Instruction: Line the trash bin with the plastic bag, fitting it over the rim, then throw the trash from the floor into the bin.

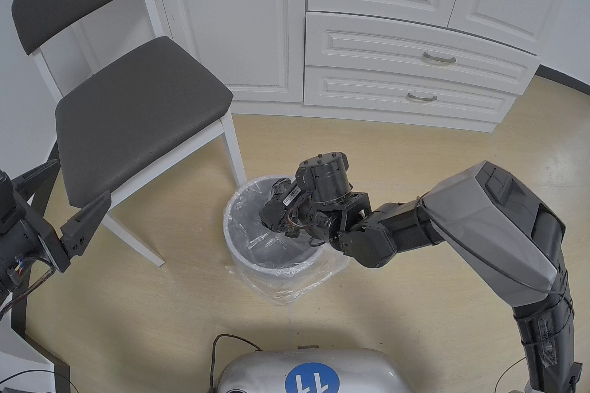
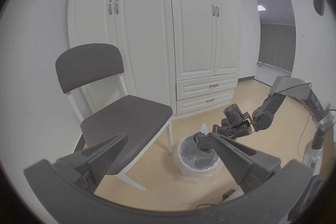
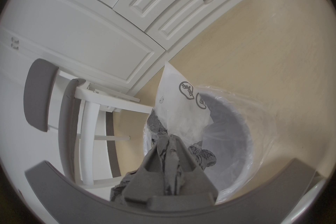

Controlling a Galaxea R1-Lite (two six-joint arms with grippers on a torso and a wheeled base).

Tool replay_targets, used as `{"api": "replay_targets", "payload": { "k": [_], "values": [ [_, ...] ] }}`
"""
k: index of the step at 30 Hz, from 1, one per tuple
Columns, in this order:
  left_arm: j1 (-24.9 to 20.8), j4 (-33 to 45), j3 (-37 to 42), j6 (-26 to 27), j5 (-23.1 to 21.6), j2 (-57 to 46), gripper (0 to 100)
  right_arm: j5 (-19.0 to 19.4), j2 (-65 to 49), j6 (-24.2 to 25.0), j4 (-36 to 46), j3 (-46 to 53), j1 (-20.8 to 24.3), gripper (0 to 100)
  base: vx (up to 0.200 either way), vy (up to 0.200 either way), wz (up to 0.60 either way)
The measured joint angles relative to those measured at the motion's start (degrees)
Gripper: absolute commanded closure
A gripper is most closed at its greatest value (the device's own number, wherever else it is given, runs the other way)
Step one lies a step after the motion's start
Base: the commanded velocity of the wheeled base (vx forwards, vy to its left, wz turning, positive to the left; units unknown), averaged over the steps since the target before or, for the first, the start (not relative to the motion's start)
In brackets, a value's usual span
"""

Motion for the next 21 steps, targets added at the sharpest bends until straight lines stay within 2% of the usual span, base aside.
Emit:
{"api": "replay_targets", "payload": {
  "k": [11, 17, 21],
  "values": [
    [-0.06, -0.02, 0.51, 0.96, 0.02, 0.96, 0, 0.49, 3.97, 1.1, 0.84, -5.16, 4.02, 100, 0.0, 0.0, 0.0],
    [-0.06, -0.05, 0.79, 1.02, 0.02, 1.27, 0, 2.38, 5.9, 0.84, 1.5, -5.79, 3.74, 100, 0.0, 0.0, 0.0],
    [-0.06, 0.0, 0.84, 1.02, 0.02, 1.4, 0, 3.28, 6.64, 0.74, 4.99, -6.42, 3.45, 100, 0.0, 0.0, 0.0]
  ]
}}
